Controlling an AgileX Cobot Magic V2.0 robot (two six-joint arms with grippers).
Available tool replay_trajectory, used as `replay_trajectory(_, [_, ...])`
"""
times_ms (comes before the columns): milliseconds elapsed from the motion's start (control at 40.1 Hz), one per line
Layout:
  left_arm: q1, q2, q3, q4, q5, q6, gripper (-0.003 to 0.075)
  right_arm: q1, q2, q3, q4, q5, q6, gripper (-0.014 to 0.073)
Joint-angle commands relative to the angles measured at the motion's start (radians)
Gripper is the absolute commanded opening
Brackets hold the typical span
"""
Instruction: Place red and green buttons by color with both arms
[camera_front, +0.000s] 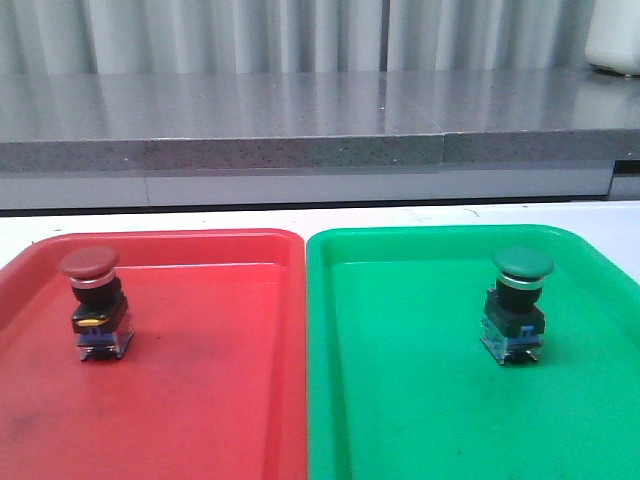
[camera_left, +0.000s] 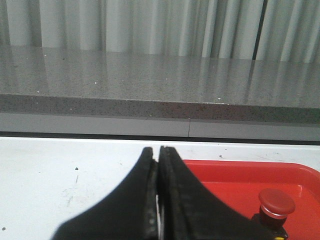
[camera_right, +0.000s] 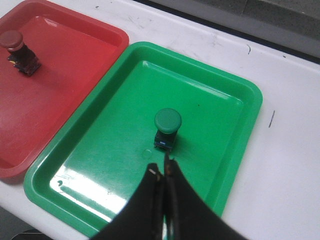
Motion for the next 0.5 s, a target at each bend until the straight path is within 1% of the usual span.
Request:
replay_trajectory(0, [0.002, -0.016, 0.024, -0.005, -0.086, -0.008, -0.002, 0.0, 0.001, -0.026, 0.005, -0.064, -0.002, -0.007])
replay_trajectory(474, [0.002, -0.016, 0.024, -0.005, -0.086, -0.008, -0.002, 0.0, 0.001, -0.025, -0.002, -0.067, -0.003, -0.007])
